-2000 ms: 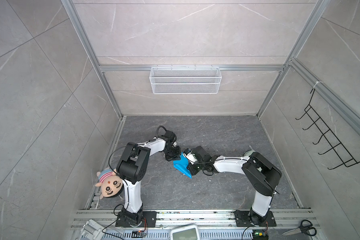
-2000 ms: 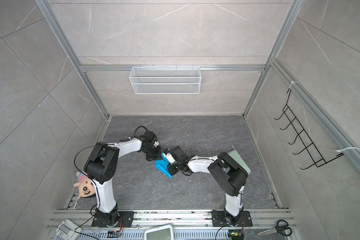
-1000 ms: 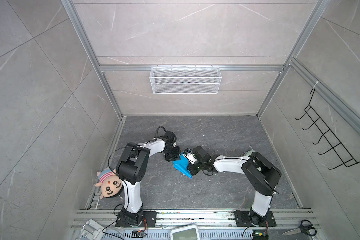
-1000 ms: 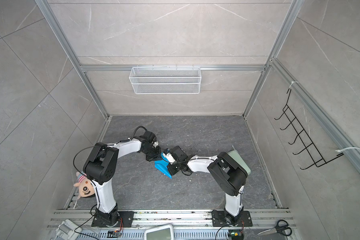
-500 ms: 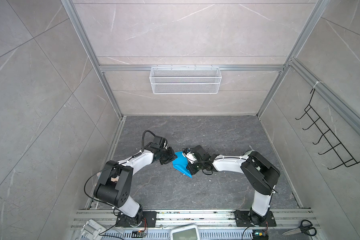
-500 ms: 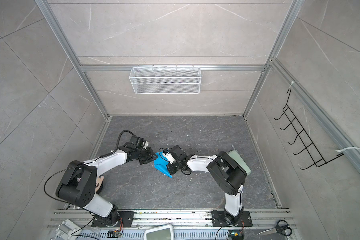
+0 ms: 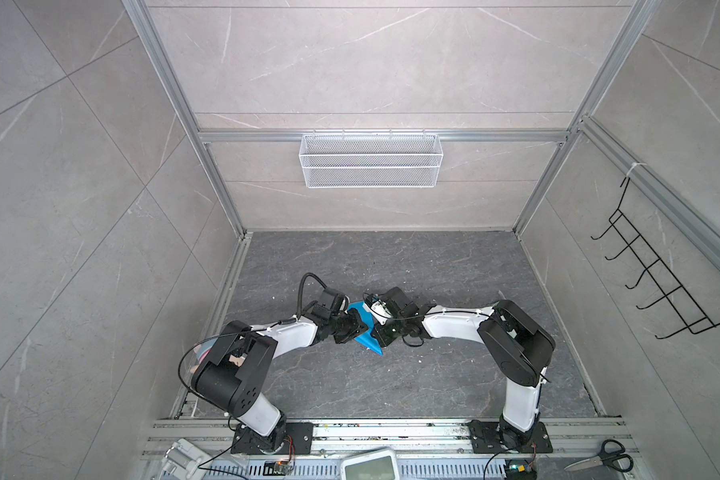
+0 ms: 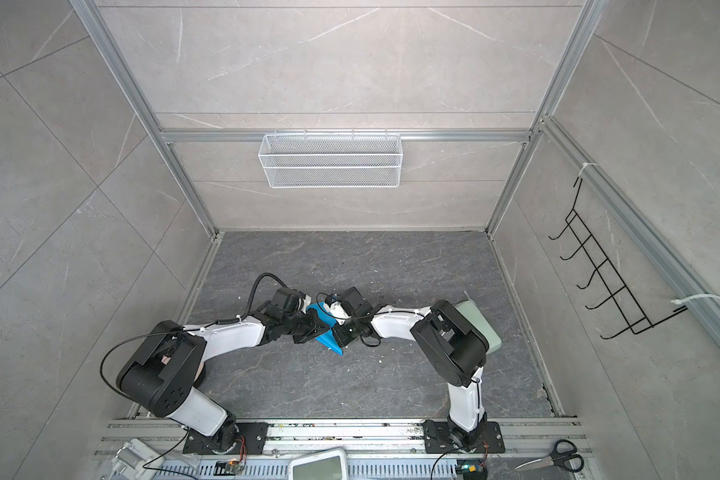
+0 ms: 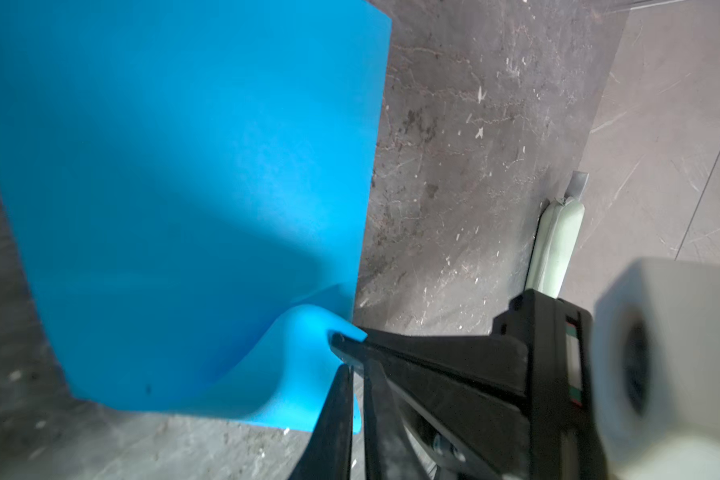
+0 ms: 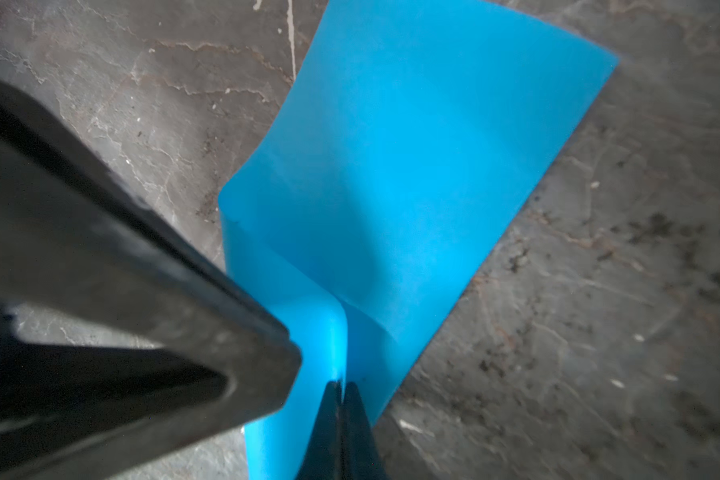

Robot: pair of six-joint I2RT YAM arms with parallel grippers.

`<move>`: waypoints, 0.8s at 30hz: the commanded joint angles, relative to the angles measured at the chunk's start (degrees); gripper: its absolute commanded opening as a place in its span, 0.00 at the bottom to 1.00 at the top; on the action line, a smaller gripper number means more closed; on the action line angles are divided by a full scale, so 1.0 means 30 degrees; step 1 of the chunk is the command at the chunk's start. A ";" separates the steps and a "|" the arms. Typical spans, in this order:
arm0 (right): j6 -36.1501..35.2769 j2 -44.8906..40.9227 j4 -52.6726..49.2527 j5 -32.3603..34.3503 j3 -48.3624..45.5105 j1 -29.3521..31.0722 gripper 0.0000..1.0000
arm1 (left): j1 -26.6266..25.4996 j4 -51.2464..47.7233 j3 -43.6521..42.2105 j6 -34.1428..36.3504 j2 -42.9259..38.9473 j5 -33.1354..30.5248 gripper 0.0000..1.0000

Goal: Fold a paper plane with a square sheet of paper (pick it up from the middle)

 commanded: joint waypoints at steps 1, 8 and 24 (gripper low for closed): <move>0.0303 0.0682 -0.1306 -0.0047 0.0304 -0.0082 0.00 | -0.0012 0.1083 -0.0622 -0.0222 0.0077 -0.0182 0.11; 0.0272 0.0794 -0.1697 -0.0135 0.0526 -0.0175 0.00 | -0.0005 0.2242 -0.1823 0.0114 -0.0202 -0.0686 0.11; 0.0349 0.0835 -0.1776 -0.0606 0.0739 -0.0189 0.00 | 0.0019 0.2161 -0.2004 0.0365 -0.0124 -0.1142 0.11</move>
